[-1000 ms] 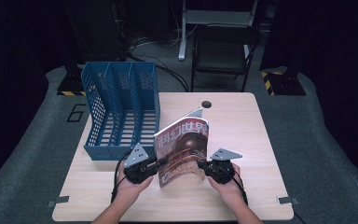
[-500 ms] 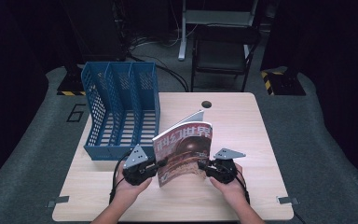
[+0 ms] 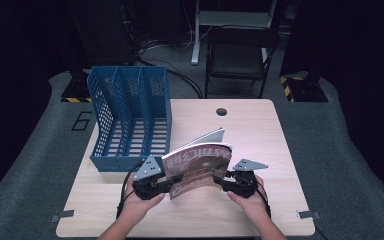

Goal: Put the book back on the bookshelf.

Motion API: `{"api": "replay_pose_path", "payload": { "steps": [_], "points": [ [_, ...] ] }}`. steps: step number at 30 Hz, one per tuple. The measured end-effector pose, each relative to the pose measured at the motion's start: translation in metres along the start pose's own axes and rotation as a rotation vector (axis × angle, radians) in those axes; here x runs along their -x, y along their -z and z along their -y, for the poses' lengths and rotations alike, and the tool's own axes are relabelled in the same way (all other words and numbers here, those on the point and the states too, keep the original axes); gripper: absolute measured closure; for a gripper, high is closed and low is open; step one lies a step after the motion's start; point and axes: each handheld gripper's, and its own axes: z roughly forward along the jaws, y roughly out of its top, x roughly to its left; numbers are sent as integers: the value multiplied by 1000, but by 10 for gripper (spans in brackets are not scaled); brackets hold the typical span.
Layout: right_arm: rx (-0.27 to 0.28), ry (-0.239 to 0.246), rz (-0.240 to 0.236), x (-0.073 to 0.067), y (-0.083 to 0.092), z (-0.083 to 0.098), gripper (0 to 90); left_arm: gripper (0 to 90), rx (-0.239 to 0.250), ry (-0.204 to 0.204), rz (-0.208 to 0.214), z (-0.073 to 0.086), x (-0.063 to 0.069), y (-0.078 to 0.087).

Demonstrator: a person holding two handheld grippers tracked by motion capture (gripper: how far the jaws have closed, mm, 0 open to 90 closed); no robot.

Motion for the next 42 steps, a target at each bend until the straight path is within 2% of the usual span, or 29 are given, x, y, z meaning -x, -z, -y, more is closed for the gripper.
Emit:
{"api": "replay_pose_path", "payload": {
  "steps": [1, 2, 3, 9, 10, 13, 16, 18, 22, 25, 28, 29, 42],
  "points": [
    [5, 11, -2, 1, 0, 0, 558, 675, -4, -7, 0, -2, 0, 0],
    [6, 10, -2, 1, 1, -1, 554, 659, -10, 3, 3, -3, 1, 0],
    [7, 3, -5, 0, 1, -1, 550, 648, -14, -6, -13, -5, 1, 0],
    [24, 13, -7, -1, 6, -3, 548, 612, -48, 42, 3, -15, 0, 5],
    [28, 13, -4, -1, 6, -3, 548, 612, -32, 59, -4, -16, 0, 5],
    [27, -1, -8, 0, 7, -3, 547, 607, -5, 74, 16, -22, -4, 11],
    [27, 5, -3, 0, 7, -3, 546, 606, 6, 65, 12, -30, -7, 16],
    [23, -1, -5, -1, 7, -3, 543, 607, 8, 95, 30, -34, -7, 18],
    [22, 2, -5, -2, 8, -4, 538, 609, -11, 32, 9, -43, -7, 18],
    [25, -1, 0, -3, 8, -4, 535, 606, -20, 35, 13, -50, -6, 19],
    [24, 2, -2, -2, 8, -4, 530, 607, -35, 18, 7, -58, -6, 21],
    [25, 2, -3, -2, 8, -4, 529, 607, -37, 27, 13, -60, -5, 22],
    [38, -7, -2, 0, 12, -5, 519, 637, -119, -40, 21, -98, 2, 21]
  ]
}}
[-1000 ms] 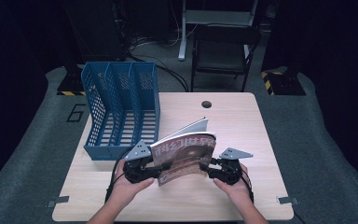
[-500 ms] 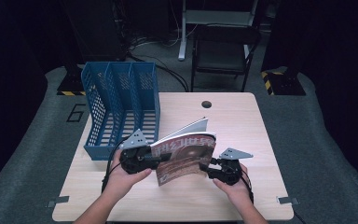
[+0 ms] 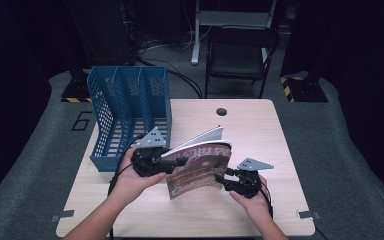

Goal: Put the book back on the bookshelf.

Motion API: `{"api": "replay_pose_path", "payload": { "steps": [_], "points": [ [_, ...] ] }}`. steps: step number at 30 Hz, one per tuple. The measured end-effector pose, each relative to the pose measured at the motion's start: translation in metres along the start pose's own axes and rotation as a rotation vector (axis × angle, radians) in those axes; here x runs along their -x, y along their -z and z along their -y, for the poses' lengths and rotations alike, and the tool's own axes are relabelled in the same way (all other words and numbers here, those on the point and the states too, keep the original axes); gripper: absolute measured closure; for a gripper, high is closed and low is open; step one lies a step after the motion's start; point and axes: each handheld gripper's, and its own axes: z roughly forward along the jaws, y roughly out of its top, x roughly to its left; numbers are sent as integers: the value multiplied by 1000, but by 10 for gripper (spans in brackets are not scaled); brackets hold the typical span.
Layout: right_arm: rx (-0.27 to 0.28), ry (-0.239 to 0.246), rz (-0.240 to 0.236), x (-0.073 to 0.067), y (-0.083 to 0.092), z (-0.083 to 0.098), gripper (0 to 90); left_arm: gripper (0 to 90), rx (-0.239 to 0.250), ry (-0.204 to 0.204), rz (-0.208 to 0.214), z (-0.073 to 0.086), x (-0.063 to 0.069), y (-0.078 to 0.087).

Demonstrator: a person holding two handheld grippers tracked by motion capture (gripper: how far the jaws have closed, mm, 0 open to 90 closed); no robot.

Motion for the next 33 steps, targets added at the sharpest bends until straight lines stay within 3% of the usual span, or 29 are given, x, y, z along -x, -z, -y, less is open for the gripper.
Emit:
{"api": "replay_pose_path", "payload": {
  "steps": [6, 21, 33],
  "points": [
    [9, 2, -4, 0, 0, 0, 519, 662, -19, -18, -18, -11, 1, -1],
    [24, 4, 2, 1, 2, -1, 541, 745, -56, -14, 1, -30, -1, -8],
    [26, -3, 2, 0, 2, -1, 564, 765, -105, -38, 10, -39, 2, -18]
  ]
}}
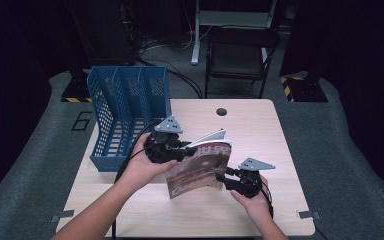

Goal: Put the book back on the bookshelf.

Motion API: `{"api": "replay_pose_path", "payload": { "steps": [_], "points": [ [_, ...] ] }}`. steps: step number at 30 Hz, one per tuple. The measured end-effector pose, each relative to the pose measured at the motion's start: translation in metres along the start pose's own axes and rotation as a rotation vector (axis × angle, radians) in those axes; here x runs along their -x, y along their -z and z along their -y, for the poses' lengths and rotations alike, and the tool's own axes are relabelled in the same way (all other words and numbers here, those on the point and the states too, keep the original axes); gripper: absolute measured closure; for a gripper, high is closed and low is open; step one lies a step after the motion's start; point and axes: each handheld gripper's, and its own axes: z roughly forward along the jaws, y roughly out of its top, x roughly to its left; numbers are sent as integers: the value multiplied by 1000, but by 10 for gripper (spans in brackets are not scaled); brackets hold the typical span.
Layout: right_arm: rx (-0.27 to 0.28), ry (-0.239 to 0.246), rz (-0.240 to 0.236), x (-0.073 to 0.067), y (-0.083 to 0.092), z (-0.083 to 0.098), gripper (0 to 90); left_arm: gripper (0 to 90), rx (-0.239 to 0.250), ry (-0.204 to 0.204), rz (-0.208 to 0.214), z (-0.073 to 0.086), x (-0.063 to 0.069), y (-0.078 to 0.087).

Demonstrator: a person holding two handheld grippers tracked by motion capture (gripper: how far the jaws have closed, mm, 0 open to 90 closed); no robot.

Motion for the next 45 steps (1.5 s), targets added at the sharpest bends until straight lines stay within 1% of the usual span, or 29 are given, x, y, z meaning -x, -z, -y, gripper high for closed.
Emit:
{"api": "replay_pose_path", "payload": {
  "steps": [1, 3, 4, 6, 8, 13, 17, 19, 20, 25, 28, 31, 33, 36, 45],
  "points": [
    [0, 0, -1, 0, 0, 0, 563, 768, -6, -1, -5, -1, 0, -1],
    [1, -2, -1, 1, 0, 0, 564, 769, -11, 6, 3, -2, 1, -2],
    [-2, -3, -1, 1, 0, 0, 564, 770, -21, -13, -2, -2, 0, -2],
    [0, 0, -1, 1, -1, 0, 564, 770, -29, -16, -6, -3, 1, -4],
    [0, 1, -1, 1, -1, 0, 564, 779, -40, -29, -9, -4, 1, -4],
    [2, -3, -5, 1, -1, 0, 566, 806, -57, -40, -1, -6, 3, -4],
    [3, -3, -5, 1, -1, 0, 567, 816, -66, -41, -8, -7, 3, -4],
    [1, -3, -7, 1, -1, 0, 567, 821, -69, -44, -6, -7, 2, -4],
    [0, -3, -8, 1, -1, 0, 567, 822, -70, -36, -1, -7, 2, -4],
    [-3, -6, -2, 2, -1, 1, 571, 825, -79, -37, -3, -8, 1, -4],
    [-4, -11, -3, 2, -2, 1, 574, 824, -82, -36, 7, -8, 0, -4],
    [-3, -8, -2, 3, -2, 1, 575, 819, -90, -45, 7, -8, 0, -3],
    [-4, -8, -3, 3, -1, 1, 575, 819, -96, -41, 4, -7, 1, -3],
    [-3, -7, -4, 3, -1, 1, 576, 824, -103, -46, 6, -7, 0, -3],
    [-2, -12, -3, 2, -1, 1, 576, 831, -128, -63, -9, -11, -1, -3]
  ]
}}
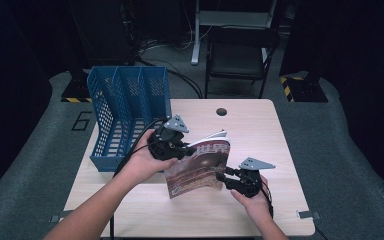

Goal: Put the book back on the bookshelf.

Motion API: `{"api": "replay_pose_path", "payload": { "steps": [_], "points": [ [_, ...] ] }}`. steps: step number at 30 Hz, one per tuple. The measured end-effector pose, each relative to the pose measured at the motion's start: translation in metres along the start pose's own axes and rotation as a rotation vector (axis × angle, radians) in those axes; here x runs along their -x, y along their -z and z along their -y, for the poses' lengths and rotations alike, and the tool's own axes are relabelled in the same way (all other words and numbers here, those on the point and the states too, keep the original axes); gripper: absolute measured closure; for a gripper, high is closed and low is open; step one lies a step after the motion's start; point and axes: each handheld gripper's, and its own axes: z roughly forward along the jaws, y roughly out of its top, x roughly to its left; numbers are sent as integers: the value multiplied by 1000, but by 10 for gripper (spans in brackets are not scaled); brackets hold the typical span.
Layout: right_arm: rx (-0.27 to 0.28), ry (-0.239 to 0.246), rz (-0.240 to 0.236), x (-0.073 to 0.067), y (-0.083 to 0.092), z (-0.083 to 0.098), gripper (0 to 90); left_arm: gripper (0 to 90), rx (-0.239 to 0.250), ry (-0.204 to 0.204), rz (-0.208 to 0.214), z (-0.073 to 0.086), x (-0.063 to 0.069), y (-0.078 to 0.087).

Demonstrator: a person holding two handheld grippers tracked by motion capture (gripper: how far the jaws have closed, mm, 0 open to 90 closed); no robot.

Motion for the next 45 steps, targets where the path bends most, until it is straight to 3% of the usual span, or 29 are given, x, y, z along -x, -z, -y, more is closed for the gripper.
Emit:
{"api": "replay_pose_path", "payload": {
  "steps": [16, 33, 45],
  "points": [
    [3, 5, 1, 1, 1, 0, 574, 837, -66, 9, -2, -8, -2, 0],
    [3, -1, 4, 1, 1, 0, 573, 840, -57, 24, -19, -8, -5, 0],
    [6, 0, 5, 2, 2, 0, 567, 841, -66, 7, -43, -14, -3, 4]
  ]
}}
